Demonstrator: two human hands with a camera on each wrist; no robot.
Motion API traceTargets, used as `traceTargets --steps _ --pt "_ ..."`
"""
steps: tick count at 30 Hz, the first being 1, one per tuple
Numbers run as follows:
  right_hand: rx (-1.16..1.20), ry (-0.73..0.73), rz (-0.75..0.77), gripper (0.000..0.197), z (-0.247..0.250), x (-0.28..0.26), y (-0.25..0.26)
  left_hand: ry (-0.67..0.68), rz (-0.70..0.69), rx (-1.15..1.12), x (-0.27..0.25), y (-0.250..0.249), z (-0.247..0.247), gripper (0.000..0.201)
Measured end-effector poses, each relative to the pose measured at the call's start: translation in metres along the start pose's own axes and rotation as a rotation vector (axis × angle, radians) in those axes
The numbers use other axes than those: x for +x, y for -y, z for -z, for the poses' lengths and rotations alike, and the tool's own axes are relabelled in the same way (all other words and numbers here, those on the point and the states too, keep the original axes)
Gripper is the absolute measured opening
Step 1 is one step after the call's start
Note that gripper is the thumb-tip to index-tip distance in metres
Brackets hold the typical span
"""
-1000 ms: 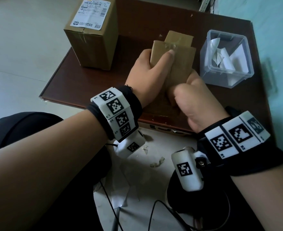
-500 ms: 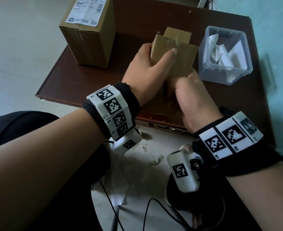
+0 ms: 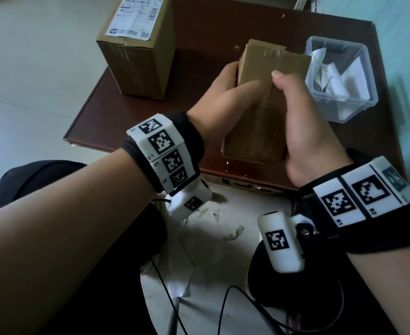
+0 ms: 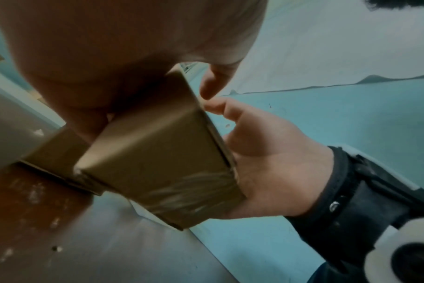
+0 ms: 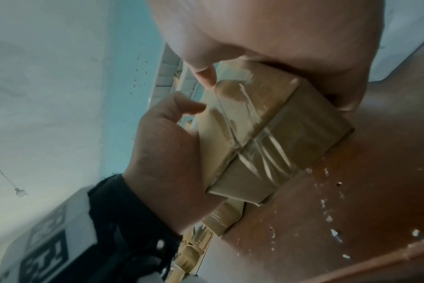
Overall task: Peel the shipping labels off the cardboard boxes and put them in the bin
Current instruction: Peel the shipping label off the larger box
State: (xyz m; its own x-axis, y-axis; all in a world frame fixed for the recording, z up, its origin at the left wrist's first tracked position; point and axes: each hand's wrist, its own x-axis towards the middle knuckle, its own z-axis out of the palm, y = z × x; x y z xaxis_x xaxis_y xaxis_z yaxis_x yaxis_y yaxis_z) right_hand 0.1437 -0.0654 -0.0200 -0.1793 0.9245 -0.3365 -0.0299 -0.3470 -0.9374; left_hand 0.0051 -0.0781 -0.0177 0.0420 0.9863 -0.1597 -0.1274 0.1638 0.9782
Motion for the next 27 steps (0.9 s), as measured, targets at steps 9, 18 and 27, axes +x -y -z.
traceTargets --steps 9,18,27 --pt "-0.064 -0.029 0.005 0.074 0.000 0.002 -0.008 0.130 0.090 0.153 0.005 -0.001 0.009 0.081" --pt "-0.118 -0.142 -0.056 0.062 0.002 0.007 0.005 0.364 0.060 0.413 -0.009 0.018 0.021 0.112" --pt "-0.150 -0.062 0.207 0.060 -0.033 0.003 0.014 -0.137 -0.188 0.311 -0.014 0.013 0.031 0.073"
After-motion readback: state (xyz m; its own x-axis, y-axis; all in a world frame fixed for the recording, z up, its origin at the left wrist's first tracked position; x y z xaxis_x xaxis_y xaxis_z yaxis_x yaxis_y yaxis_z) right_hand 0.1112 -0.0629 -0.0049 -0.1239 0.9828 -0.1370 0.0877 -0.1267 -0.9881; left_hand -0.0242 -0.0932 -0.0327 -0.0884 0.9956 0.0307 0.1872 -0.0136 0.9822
